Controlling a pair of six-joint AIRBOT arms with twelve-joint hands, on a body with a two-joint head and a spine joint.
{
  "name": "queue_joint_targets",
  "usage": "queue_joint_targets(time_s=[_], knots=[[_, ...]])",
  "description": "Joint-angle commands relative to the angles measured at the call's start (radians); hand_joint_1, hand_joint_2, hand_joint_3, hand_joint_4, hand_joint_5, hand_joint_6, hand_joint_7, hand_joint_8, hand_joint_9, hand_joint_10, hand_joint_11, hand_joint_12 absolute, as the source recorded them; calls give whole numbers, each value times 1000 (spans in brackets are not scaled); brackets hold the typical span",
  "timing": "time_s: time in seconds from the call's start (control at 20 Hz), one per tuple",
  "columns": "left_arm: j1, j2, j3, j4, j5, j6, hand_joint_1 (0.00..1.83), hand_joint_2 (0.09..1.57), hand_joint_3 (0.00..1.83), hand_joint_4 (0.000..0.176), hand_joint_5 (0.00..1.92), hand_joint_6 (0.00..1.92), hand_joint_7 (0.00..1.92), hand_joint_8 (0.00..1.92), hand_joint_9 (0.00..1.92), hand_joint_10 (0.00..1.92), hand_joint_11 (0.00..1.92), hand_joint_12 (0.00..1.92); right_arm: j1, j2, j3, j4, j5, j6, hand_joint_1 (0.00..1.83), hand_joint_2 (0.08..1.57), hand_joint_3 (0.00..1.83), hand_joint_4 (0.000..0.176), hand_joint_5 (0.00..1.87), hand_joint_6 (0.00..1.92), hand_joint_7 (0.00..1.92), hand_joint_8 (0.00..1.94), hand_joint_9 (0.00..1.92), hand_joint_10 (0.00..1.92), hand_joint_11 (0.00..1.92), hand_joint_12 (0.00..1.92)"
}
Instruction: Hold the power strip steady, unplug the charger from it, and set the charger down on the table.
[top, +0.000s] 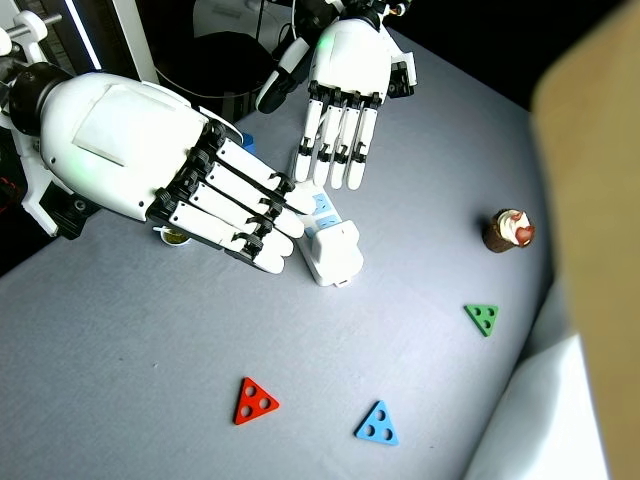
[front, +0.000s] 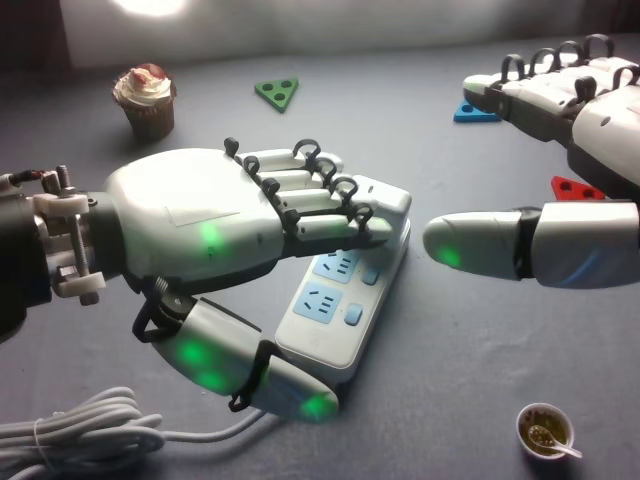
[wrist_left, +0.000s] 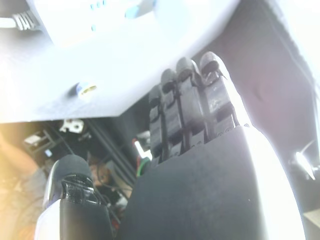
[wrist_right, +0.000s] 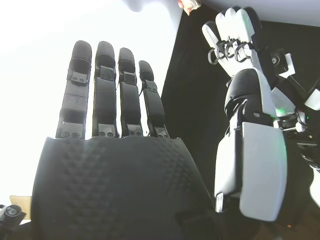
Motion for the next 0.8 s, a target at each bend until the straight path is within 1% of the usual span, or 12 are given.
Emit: queue_joint_targets(time_s=[0.0,0.1,0.25,0.35,0.4,0.45,0.6,0.65,0.7,0.75], knots=[[-14,-4,-2,-26,-90,-3,0,886,14,0,114,7,107,8,82,11,27,53,16,10,10,-26,-58,2,0,806,4,0,147,4,173,5,150,9,65,145],[-14,-7,-2,-26,-82,-3,0,890,12,0,122,8,117,9,90,11,24,49,24,10,27,7,-44,2,0,822,8,0,145,1,179,3,157,6,71,141],[-10,-16,-4,-26,-62,-5,0,895,12,0,116,4,108,4,90,9,28,48,28,-10,55,22,-43,3,0,829,8,0,129,0,164,0,148,2,75,139],[3,-24,-3,-26,-41,-21,0,895,11,0,115,3,107,3,90,8,28,47,32,-30,76,47,-45,-5,0,829,7,0,127,0,163,0,149,1,77,139],[12,-28,-3,-26,-29,-31,0,898,4,0,140,3,140,3,118,5,49,46,32,-40,87,53,-46,-5,0,835,9,0,124,0,161,0,150,2,84,142],[20,-32,-3,-26,-16,-36,0,908,6,0,169,11,170,11,145,12,75,53,32,-50,98,53,-46,-5,53,843,11,0,120,0,159,0,153,3,86,140],[41,-48,-3,-26,16,-39,0,919,6,0,163,5,169,7,146,8,77,47,32,-72,118,70,-71,-5,146,848,5,0,141,13,193,16,190,15,115,144],[48,-54,-2,-26,19,-39,0,921,7,0,166,6,177,9,156,12,92,53,32,-81,123,76,-85,-5,195,887,18,0,139,9,194,13,193,14,118,143],[57,-65,1,-25,24,-37,0,931,11,0,171,7,178,9,156,10,95,53,32,-92,131,82,-94,-5,284,929,26,0,123,2,173,3,171,3,102,135],[64,-77,4,-25,25,-34,0,934,11,0,172,7,178,8,156,10,96,53,32,-103,140,92,-94,-5,302,940,25,0,118,0,167,0,165,0,98,133]])
